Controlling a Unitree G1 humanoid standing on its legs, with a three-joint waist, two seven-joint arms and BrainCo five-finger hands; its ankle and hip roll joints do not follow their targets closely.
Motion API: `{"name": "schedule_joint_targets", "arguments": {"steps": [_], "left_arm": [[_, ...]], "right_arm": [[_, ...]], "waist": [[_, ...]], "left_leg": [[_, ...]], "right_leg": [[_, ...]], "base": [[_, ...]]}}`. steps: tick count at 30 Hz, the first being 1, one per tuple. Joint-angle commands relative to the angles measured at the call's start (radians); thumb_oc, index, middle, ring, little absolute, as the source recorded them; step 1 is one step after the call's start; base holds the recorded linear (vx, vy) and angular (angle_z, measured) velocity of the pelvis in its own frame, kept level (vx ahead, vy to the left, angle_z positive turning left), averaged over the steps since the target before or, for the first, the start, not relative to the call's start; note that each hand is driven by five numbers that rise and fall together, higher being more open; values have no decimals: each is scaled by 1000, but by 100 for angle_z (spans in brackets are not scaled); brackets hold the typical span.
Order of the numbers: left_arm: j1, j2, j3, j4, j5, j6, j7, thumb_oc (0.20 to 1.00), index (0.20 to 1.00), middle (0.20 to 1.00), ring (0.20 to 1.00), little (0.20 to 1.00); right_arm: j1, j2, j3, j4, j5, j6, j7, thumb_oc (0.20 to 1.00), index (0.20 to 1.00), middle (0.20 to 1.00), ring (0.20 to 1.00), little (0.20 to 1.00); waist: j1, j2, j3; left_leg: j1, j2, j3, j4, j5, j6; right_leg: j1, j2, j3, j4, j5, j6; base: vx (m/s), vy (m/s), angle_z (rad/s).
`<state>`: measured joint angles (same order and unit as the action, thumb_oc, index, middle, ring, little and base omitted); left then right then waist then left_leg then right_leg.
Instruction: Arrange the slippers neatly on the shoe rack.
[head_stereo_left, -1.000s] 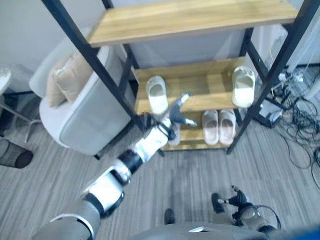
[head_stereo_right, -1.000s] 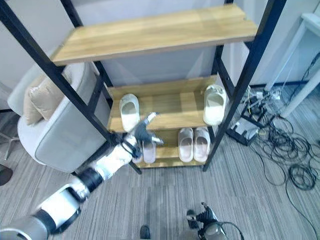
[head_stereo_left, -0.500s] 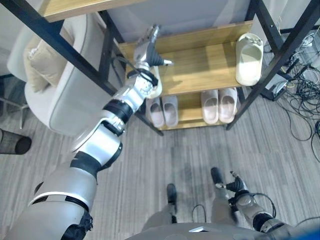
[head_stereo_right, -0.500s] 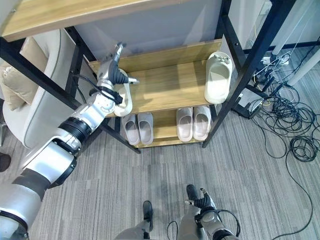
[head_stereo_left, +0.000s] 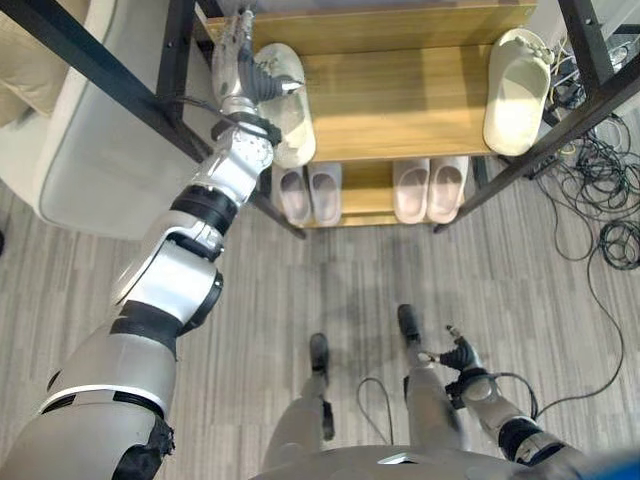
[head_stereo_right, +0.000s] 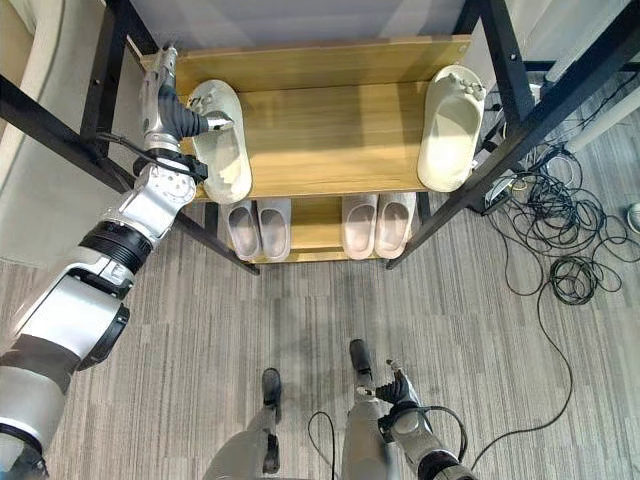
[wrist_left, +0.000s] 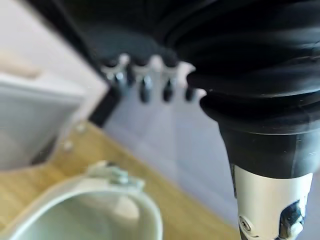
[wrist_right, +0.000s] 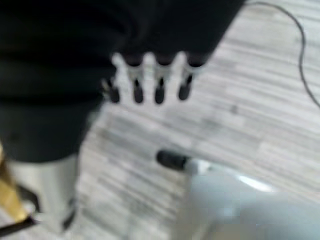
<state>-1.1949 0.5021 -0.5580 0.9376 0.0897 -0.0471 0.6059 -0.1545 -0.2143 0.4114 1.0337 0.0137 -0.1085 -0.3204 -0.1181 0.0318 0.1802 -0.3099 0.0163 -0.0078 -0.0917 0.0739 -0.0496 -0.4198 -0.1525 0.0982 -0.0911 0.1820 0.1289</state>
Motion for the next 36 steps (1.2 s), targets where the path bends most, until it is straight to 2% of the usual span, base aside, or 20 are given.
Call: {"name": "schedule_joint_targets", "arguments": {"steps": [1, 7, 11, 17, 20, 27, 28, 29, 30, 31, 36], "left_arm": [[-127, 40, 29, 94, 17, 2, 46, 1000, 1000, 1000, 1000, 1000], [-143, 36, 23, 113, 26, 13, 44, 1000, 1000, 1000, 1000, 1000], [-175, 41, -17, 123, 103, 42, 55, 1000, 1000, 1000, 1000, 1000], [-226, 46, -32, 217, 86, 49, 44, 1000, 1000, 1000, 1000, 1000], [-257, 20, -32, 262, 73, 59, 56, 1000, 1000, 1000, 1000, 1000], [-218, 15, -28, 288, 83, 65, 27, 1000, 1000, 1000, 1000, 1000], [-216, 10, -30, 297, 84, 67, 22, 922, 922, 922, 922, 922], [-216, 5, -30, 301, 84, 69, 19, 561, 561, 561, 561, 561], [-215, 0, -29, 306, 83, 71, 15, 316, 316, 316, 316, 316], [-216, -6, -30, 317, 89, 76, 11, 200, 200, 200, 200, 200], [-211, -45, -28, 304, 100, 79, 12, 200, 200, 200, 200, 200]], "right_arm": [[-41, -31, 4, -26, -10, -30, -26, 1000, 1000, 1000, 1000, 1000], [-49, -31, 12, -30, -12, -32, -29, 1000, 1000, 1000, 1000, 1000], [-60, -32, 15, -24, -9, -40, -30, 1000, 1000, 1000, 1000, 1000], [-72, -25, 31, -21, -4, -48, -33, 1000, 1000, 1000, 1000, 1000], [-96, -15, 54, -12, 5, -53, -39, 1000, 1000, 1000, 1000, 1000], [-117, -11, 56, -5, 18, -58, -39, 1000, 1000, 1000, 1000, 1000], [-122, -9, 57, -2, 20, -58, -39, 1000, 1000, 1000, 1000, 1000], [-127, -8, 59, -1, 20, -57, -39, 1000, 1000, 1000, 1000, 1000], [-131, -7, 61, -1, 22, -58, -39, 1000, 1000, 1000, 1000, 1000], [-134, -4, 63, 0, 24, -57, -38, 1000, 1000, 1000, 1000, 1000], [-136, -2, 65, 7, 33, -55, -34, 1000, 1000, 1000, 1000, 1000]], "waist": [[18, 55, 14], [22, 50, 23], [23, 47, 30], [24, 42, 39], [22, 37, 50], [29, 37, 46], [29, 37, 47], [29, 37, 47], [29, 37, 48], [29, 36, 47], [30, 39, 45]], "left_leg": [[-54, -34, -74, 4, -50, -6], [-70, -32, -76, 4, -46, -7], [-84, -32, -77, 4, -44, -7], [-105, -29, -78, 4, -39, -9], [-128, -31, -79, 4, -35, -8], [-144, -31, -75, 4, -31, -13], [-146, -31, -75, 4, -31, -13], [-148, -31, -75, 4, -30, -14], [-150, -31, -75, 4, -29, -13], [-152, -31, -74, 4, -30, -13], [-150, -29, -73, 4, -30, -14]], "right_leg": [[64, -27, -114, 16, -102, 36], [52, -30, -119, 14, -98, 39], [39, -29, -120, 13, -94, 40], [18, -26, -120, 9, -90, 41], [-3, -24, -121, 7, -85, 41], [-19, -23, -128, 5, -84, 40], [-22, -23, -129, 5, -83, 40], [-25, -22, -129, 5, -83, 40], [-28, -22, -128, 5, -82, 40], [-29, -21, -127, 4, -83, 39], [-29, -20, -126, 6, -85, 38]], "base": [[-3, -6, 4], [0, 0, 0], [0, 0, 0], [0, -1, -1], [10, -9, 0], [7, -11, -2], [0, 0, 0], [0, 0, 0], [0, 0, 0], [-7, -32, 0], [-1, -13, 0]]}}
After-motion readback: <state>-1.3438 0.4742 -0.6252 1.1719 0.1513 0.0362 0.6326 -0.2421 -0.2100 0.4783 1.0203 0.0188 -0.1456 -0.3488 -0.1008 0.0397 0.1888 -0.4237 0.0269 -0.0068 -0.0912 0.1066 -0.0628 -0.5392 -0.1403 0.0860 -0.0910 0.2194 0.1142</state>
